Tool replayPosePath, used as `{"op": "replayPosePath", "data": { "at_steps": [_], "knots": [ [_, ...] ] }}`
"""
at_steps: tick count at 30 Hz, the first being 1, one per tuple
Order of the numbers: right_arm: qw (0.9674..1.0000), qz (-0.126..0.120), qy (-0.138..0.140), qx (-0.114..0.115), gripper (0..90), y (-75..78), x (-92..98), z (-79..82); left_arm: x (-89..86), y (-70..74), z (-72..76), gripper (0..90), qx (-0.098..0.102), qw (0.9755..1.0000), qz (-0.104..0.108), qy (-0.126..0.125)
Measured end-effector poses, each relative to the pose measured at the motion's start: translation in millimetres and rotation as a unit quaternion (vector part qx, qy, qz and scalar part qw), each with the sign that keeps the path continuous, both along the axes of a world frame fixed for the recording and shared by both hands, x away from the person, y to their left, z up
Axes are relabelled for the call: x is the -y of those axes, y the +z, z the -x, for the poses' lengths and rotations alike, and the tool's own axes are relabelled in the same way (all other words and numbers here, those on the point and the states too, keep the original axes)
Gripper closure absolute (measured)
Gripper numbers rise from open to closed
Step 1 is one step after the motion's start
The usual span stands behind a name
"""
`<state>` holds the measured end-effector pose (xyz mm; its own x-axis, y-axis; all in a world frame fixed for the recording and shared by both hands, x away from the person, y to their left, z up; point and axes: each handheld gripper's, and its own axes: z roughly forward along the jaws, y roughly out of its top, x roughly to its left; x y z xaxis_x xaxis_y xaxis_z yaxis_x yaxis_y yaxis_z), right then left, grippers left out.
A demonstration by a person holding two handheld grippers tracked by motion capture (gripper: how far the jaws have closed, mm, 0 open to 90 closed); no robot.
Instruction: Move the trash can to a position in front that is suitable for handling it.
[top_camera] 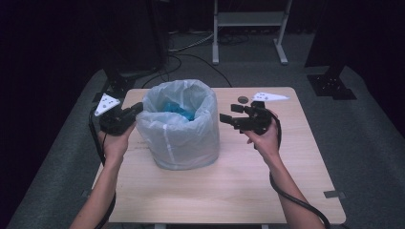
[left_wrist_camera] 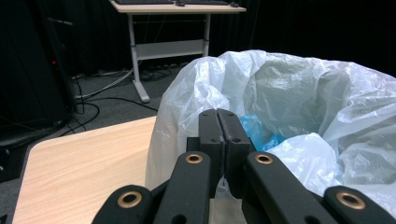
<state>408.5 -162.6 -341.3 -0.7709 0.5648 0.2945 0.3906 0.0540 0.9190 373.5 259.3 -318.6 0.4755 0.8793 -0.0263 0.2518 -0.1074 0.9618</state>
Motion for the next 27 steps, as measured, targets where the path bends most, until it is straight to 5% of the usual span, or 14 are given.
{"op": "replayPosePath", "data": {
  "at_steps": [4, 14, 19, 27],
  "knots": [
    [0.9999, -0.005, -0.002, -0.015, 21.2, 5.9, -19.3, -16.0, 0.8, 3.2, 4.3, 89.5, 0.006, 0.9996, -0.026, -0.001],
    [0.9988, -0.009, -0.026, -0.04, 21.2, 11.4, -41.6, -36.1, -1.8, 4.6, 5.8, 89.5, 0.007, 0.9997, -0.024, -0.006],
    [0.9964, 0.035, -0.06, -0.049, 23.1, 10.0, -58.4, -43.5, -1.4, 4.0, 6.4, 89.5, 0.006, 0.9998, -0.018, -0.009],
    [0.9922, 0.056, -0.1, -0.049, 39.1, 4.5, -65.4, -42.9, 2.7, 7.9, 5.6, 89.5, 0.008, 0.9998, -0.009, -0.016]
  ]
}}
